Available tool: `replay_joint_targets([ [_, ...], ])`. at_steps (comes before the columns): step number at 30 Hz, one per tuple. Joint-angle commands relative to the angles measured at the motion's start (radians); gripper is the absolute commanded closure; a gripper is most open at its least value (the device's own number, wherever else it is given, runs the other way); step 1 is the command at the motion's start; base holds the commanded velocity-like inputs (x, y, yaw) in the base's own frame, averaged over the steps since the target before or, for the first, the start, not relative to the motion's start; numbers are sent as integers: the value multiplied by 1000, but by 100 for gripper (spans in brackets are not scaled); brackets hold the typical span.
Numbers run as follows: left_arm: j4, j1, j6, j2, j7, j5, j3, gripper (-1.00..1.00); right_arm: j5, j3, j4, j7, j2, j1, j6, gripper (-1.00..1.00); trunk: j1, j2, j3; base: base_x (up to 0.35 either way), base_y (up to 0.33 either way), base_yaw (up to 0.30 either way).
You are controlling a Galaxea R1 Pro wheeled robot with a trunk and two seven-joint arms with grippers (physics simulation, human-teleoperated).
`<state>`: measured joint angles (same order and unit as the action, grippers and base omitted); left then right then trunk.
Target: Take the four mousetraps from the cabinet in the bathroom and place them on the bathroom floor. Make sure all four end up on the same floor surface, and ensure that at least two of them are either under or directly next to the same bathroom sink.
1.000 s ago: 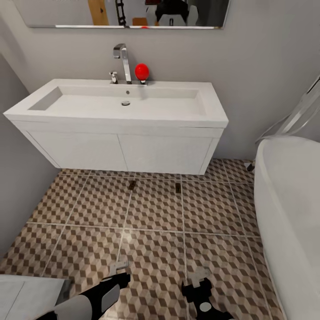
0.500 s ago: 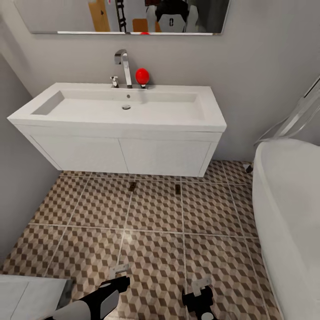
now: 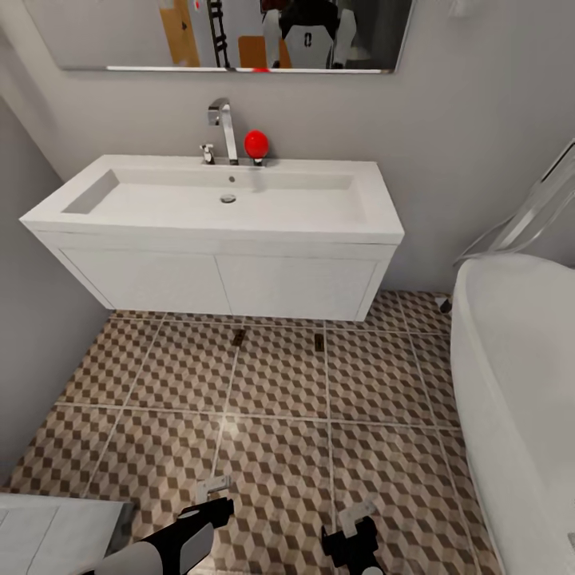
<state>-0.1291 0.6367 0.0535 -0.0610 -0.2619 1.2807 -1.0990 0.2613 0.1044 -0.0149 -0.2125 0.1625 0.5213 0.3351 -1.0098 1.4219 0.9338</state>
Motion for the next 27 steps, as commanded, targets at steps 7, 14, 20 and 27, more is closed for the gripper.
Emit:
replay_joint_targets([
  [7,-2,0,3,0,-5,9,-9,-100,6,8,1,0,0,-8,9,-100,27,-49,-21,0,0,0],
  [14,-1,0,3,0,-5,9,-9,-100,7,8,1,2,0,-11,11,-100,54,-98,-43,0,0,0],
  [20,-1,0,3,0,-5,9,-9,-100,7,8,1,2,-1,-12,12,-100,77,-140,-62,0,0,0],
  [27,0,-1,3,1,-5,9,-9,-100,8,8,2,2,-2,-13,12,-100,104,-189,-84,0,0,0],
])
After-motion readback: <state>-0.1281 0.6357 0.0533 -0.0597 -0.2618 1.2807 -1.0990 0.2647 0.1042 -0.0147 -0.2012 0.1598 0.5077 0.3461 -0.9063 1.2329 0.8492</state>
